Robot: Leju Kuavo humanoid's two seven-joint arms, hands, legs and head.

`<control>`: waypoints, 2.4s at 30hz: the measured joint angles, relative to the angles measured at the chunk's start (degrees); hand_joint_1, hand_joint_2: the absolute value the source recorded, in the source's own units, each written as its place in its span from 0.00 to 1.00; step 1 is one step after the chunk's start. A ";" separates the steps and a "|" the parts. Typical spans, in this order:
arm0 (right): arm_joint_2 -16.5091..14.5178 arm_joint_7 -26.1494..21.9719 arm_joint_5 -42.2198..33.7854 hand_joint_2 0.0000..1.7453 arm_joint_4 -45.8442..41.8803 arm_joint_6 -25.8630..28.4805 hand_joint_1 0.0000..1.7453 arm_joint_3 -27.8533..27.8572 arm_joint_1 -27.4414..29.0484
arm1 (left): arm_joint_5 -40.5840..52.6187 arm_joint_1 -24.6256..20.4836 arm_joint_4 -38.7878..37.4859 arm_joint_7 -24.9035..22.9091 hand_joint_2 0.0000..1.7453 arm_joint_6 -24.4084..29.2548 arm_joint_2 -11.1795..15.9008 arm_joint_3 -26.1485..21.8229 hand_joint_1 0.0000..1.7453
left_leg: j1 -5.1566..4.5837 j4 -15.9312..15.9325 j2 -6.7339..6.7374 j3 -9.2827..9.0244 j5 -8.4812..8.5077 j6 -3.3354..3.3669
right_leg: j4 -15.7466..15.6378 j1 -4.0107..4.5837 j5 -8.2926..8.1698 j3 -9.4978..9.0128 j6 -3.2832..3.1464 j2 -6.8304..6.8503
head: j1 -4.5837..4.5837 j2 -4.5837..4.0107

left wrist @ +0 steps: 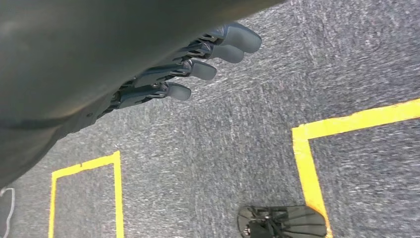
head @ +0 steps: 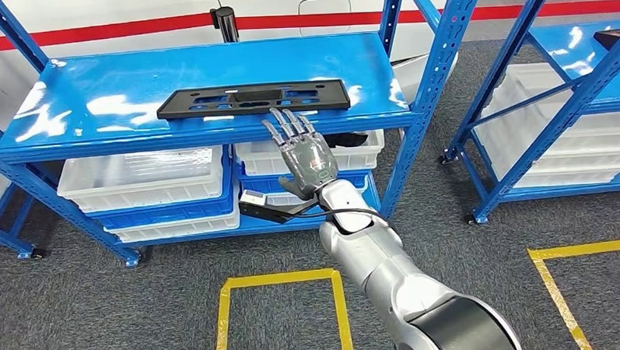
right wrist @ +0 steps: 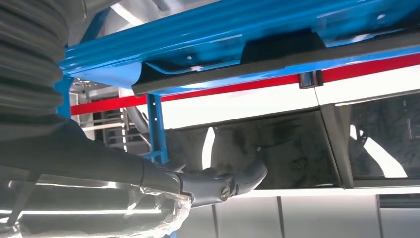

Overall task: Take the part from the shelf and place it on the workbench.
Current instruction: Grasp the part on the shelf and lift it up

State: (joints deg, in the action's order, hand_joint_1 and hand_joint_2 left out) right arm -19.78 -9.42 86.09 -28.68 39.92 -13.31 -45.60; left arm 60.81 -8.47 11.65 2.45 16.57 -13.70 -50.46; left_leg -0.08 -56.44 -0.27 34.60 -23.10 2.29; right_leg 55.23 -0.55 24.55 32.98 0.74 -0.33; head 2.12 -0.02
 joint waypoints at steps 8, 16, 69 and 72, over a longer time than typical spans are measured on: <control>0.50 -0.05 -0.10 1.00 -0.45 0.02 0.00 1.66 1.84 | -0.03 0.04 0.00 -1.78 0.00 0.41 -0.11 0.06 0.00 | 1.12 1.90 -0.05 -2.83 -0.86 0.06 | 14.00 -1.41 3.60 8.97 1.64 0.17 | -0.26 -0.01; 0.23 -0.28 -0.30 1.00 -0.41 0.07 0.00 2.02 2.54 | -0.51 0.13 0.02 -1.97 0.00 0.83 0.08 0.04 0.00 | 2.14 -0.92 0.28 -4.26 -4.87 -3.36 | 1.57 -1.60 0.25 1.14 -0.12 0.04 | -0.07 -0.01; -0.61 -4.04 -1.80 1.00 -0.02 0.15 0.00 2.20 3.79 | -0.92 0.29 0.00 -2.49 0.00 4.20 0.15 1.04 0.00 | 0.84 0.21 -0.19 0.00 0.43 -0.09 | 18.52 -0.38 7.75 9.36 0.13 -0.17 | 0.14 0.00; -0.41 -3.82 -1.20 1.00 -0.02 0.15 0.00 2.26 4.20 | -0.65 0.33 0.00 -2.89 0.00 4.44 0.15 1.02 0.00 | 0.62 0.17 -0.43 -1.02 -0.33 -0.46 | 8.59 -0.34 2.30 5.73 1.18 -0.01 | 0.08 -0.01</control>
State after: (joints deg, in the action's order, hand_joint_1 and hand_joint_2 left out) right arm -20.19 -13.24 84.89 -28.70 40.06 -11.05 -41.40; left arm 60.17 -8.14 11.65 -0.43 21.02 -13.55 -49.44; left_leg 0.54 -56.28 -0.70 33.59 -23.43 1.83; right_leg 63.82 -0.88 26.85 38.71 1.92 -0.34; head 2.20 -0.02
